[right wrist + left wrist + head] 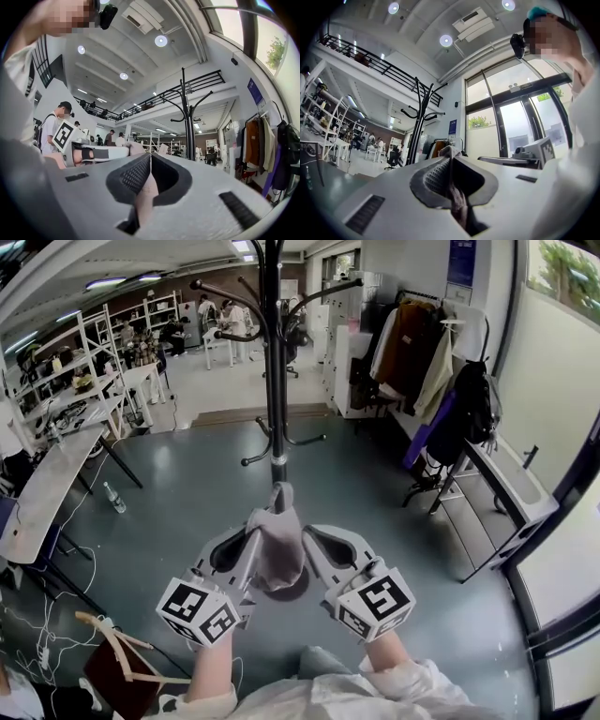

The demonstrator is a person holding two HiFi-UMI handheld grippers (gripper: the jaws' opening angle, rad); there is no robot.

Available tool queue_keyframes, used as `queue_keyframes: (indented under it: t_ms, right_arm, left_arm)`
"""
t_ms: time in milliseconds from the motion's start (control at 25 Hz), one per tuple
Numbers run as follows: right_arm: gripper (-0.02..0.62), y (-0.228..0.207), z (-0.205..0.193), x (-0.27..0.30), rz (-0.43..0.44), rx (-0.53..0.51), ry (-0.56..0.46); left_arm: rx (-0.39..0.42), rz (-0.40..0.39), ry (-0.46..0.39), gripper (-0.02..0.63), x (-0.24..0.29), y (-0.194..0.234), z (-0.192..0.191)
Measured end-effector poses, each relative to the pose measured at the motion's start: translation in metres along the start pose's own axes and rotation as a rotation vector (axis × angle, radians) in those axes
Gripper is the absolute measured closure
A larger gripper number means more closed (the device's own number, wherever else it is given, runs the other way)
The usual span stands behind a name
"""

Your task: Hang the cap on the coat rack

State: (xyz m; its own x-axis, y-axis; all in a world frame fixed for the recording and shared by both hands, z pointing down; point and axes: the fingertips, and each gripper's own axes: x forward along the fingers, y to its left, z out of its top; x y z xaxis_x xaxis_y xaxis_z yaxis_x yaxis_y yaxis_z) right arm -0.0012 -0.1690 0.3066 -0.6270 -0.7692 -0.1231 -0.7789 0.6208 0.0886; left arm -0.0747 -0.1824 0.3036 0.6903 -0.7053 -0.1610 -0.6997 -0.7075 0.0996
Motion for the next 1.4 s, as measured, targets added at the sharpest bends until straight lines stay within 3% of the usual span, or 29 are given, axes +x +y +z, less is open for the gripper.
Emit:
queue_keyframes:
  t_ms: [520,1080,1400]
  right_arm:
    - [0.591,-0.038,-0.006,0.048,0.053,0.039,-0.022]
    - [0.591,-0.106,0.008,0.127,0.102,0.007,-0.085]
    - [0.591,-0.122,0.023,0.161,0.164,0.002,-0.112]
  left_arm:
    - [0.042,0.050,0.004,0.578,0.032,0.037,0.010]
    - [0.072,0.112,-0.063,0.578,0.092,0.088,0.029]
    - [0.072,0.166,-0.091,0.578,0.110,0.111,0.049]
